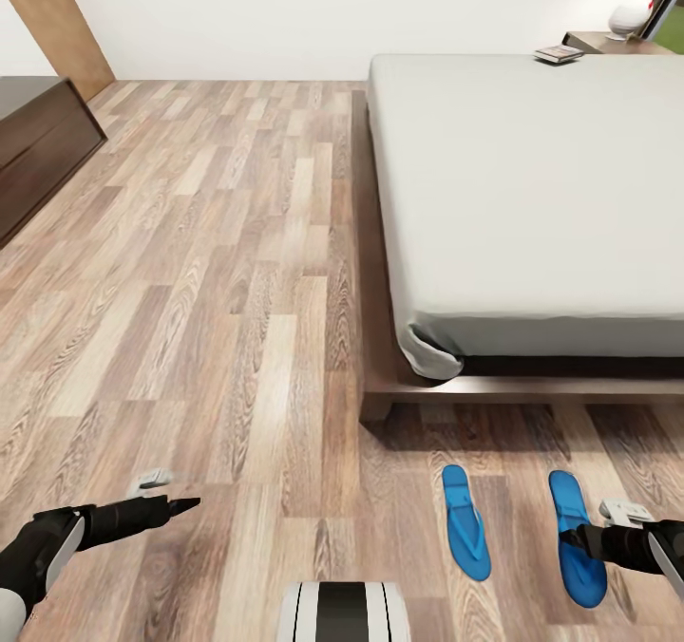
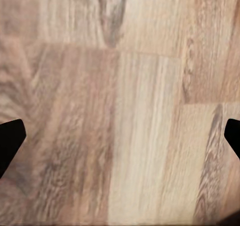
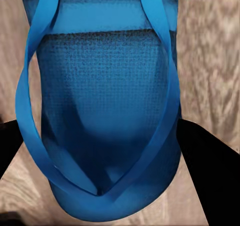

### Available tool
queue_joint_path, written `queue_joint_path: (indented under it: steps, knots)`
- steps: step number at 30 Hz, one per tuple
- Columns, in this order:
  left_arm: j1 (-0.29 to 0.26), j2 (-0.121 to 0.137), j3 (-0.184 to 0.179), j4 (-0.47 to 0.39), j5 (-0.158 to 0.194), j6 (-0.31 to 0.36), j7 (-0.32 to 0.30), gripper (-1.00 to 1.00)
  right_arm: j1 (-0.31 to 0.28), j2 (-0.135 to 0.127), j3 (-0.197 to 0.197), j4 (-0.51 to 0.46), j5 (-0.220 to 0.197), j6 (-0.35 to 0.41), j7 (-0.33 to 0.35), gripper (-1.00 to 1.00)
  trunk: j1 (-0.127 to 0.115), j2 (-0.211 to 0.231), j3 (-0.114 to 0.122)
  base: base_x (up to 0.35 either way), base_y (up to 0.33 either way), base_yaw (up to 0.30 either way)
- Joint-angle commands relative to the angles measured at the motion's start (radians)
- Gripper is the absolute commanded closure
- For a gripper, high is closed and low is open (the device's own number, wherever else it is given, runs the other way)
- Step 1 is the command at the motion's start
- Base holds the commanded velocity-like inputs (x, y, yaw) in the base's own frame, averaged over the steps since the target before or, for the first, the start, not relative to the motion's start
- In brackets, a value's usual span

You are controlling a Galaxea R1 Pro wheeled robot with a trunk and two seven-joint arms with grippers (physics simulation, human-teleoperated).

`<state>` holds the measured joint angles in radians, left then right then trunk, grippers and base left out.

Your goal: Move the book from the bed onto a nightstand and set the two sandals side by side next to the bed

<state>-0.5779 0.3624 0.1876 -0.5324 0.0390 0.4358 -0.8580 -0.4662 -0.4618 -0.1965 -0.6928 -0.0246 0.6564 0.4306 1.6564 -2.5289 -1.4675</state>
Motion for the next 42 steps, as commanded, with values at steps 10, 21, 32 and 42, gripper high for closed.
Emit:
queue_joint_path:
  steps: [10,21,32,42]
  knots:
    - [0.0,0.0,0.003,0.0,0.004,0.008,-0.002,-1.0,0.0,0.0,-0.003,-0.001,-0.003,0.008,0.002,1.0,0.0,0.0,-0.001,0.003,0.089,0.0]
    - [0.0,0.0,0.003,0.0,0.004,0.008,0.001,-1.0,0.0,0.002,-0.003,-0.001,-0.003,0.008,0.002,1.0,0.0,0.0,-0.001,0.213,0.049,0.0]
    - [0.0,0.0,0.004,0.0,0.004,0.008,0.001,-1.0,0.0,0.052,-0.001,-0.002,0.004,0.004,-0.064,1.0,0.0,0.0,-0.001,0.015,0.004,0.0]
    - [0.0,0.0,0.004,0.0,0.004,0.008,0.001,-1.0,0.0,0.083,-0.001,0.004,0.075,0.009,-0.153,1.0,0.0,0.0,-0.001,0.0,0.0,0.0]
